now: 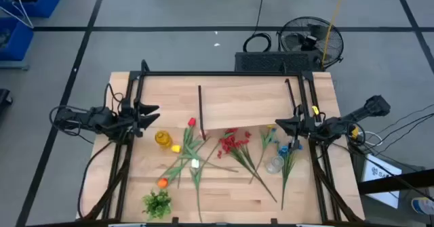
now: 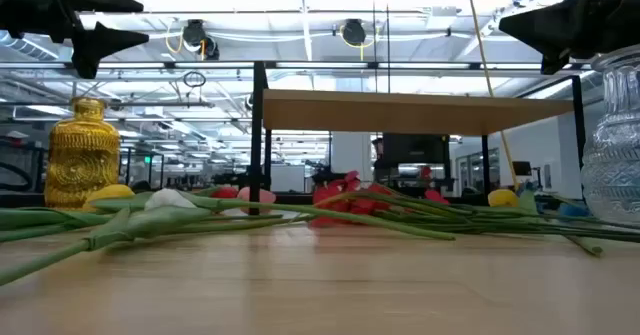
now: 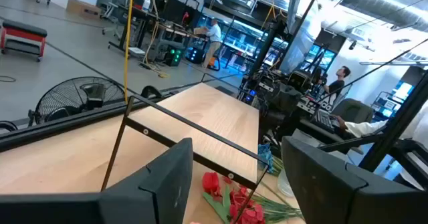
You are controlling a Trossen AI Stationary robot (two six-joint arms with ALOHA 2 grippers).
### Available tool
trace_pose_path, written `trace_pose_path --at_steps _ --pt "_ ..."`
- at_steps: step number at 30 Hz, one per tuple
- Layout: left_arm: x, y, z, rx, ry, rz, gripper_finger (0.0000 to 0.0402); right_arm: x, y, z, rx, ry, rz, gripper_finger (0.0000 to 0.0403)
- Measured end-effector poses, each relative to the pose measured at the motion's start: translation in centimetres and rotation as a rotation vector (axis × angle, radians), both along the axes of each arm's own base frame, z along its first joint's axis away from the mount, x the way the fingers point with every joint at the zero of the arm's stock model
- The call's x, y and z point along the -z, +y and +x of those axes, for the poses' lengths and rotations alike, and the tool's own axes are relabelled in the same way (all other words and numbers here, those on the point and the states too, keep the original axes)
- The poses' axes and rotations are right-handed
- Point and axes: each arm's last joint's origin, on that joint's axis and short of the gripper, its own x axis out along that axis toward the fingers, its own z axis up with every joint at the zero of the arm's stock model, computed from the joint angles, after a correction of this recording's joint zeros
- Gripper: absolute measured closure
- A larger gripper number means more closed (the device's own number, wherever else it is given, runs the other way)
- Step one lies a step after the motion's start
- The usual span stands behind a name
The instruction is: Pick and place flowers into a vace then onto a shelf
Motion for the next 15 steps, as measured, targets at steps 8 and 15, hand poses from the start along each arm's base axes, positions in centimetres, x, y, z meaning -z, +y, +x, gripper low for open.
trace_pose_path --at_steps 8,15 --pt "-0.01 0.0 -0.01 0.0 -0.001 0.0 0.0169 0.0 0.0 0.0 0.0 0.0 0.0 0.0399" --pt "-0.01 0.0 -0.01 0.0 -0.001 0.0 0.0169 0.0 0.0 0.0 0.0 0.0 0.0 0.0399"
